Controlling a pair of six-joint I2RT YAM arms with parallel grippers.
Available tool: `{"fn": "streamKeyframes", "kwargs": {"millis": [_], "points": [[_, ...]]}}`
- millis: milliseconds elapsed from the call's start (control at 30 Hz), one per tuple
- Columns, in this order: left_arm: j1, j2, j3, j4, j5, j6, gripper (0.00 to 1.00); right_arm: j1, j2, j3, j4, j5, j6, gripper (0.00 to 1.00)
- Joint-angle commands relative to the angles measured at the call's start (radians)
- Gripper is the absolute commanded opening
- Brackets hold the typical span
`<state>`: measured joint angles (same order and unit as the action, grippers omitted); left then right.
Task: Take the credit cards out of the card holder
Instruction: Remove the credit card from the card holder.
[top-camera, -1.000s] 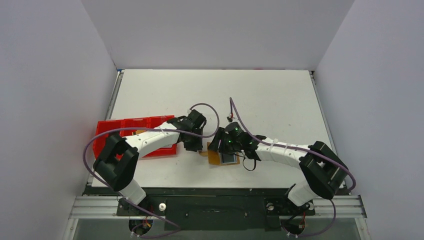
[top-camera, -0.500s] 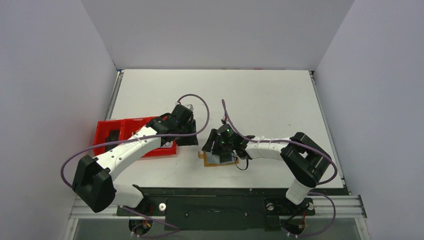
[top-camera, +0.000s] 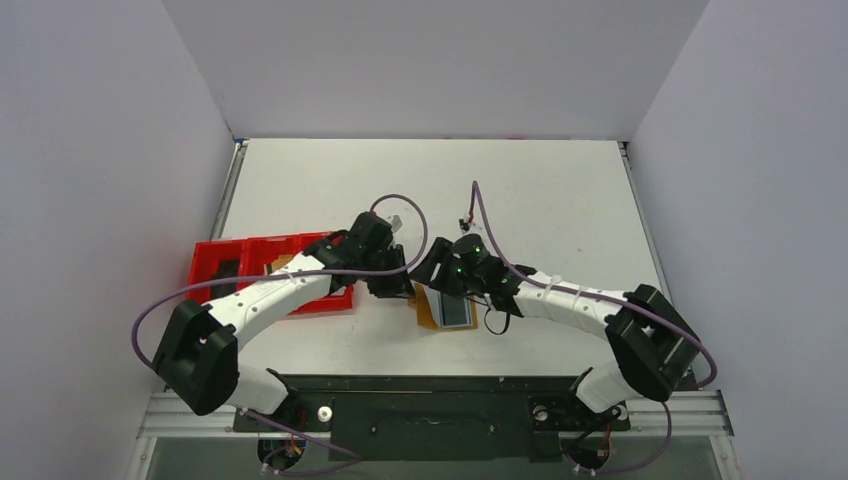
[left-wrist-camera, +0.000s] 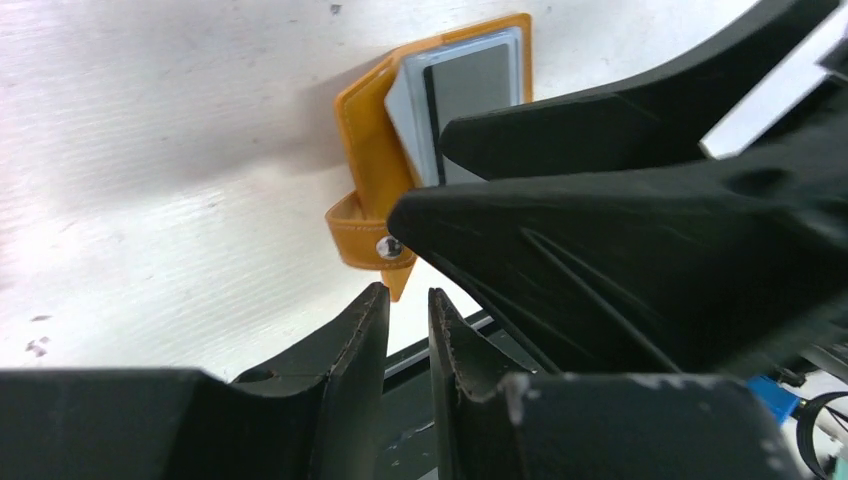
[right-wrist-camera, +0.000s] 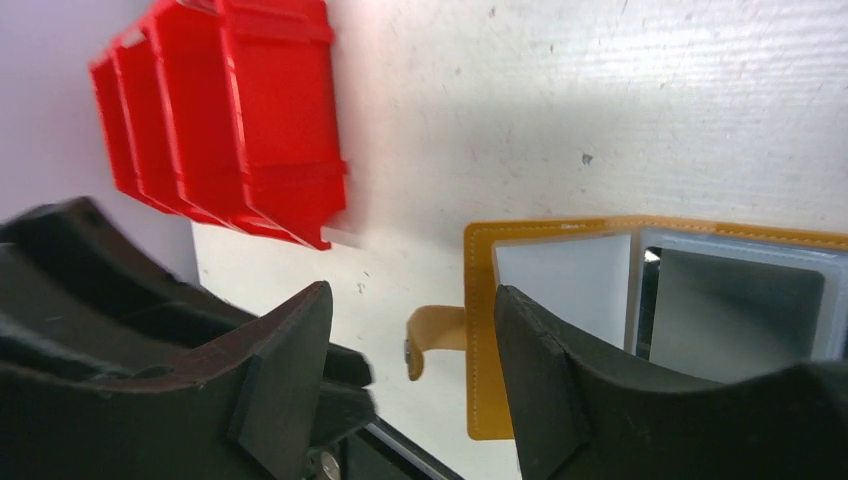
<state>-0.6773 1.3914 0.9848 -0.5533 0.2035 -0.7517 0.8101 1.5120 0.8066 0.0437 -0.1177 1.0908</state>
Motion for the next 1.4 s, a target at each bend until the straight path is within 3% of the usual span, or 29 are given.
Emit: {"fn": "streamKeyframes", "kwargs": {"millis": [0,300,533,733,867,1200,1300,1367], "points": [[-0.011,0.041,0.009,0.146,0.094,-0.042,0.18,-0.027,-0.072,-0.024,-0.014,0.04,0.003,0.57],[-0.056,0.09,0.052,0.173,0.097,-0.054,0.18,-0.074,-0.16,-0.087,-0.038,0.079,0.016,0.57],[-0.12,0.147,0.12,0.195,0.097,-0.061,0.18,-0.152,-0.294,-0.159,-0.15,0.114,-0.031,0.56],[-0.157,0.218,0.201,0.198,0.08,-0.067,0.18,-0.173,-0.302,-0.201,-0.183,0.112,-0.053,0.51],[-0.175,0.305,0.248,0.184,0.056,-0.055,0.18,-0.173,-0.286,-0.212,-0.176,0.102,-0.063,0.45],[-0.17,0.32,0.257,0.072,-0.127,-0.064,0.16,-0.13,-0.191,-0.176,-0.105,0.006,-0.072,0.1],[-0.168,0.286,0.244,0.047,-0.169,-0.058,0.16,-0.12,-0.172,-0.171,-0.105,0.007,-0.072,0.07],[-0.167,0.277,0.25,-0.005,-0.204,-0.048,0.15,-0.119,-0.181,-0.175,-0.111,0.022,-0.073,0.12]]}}
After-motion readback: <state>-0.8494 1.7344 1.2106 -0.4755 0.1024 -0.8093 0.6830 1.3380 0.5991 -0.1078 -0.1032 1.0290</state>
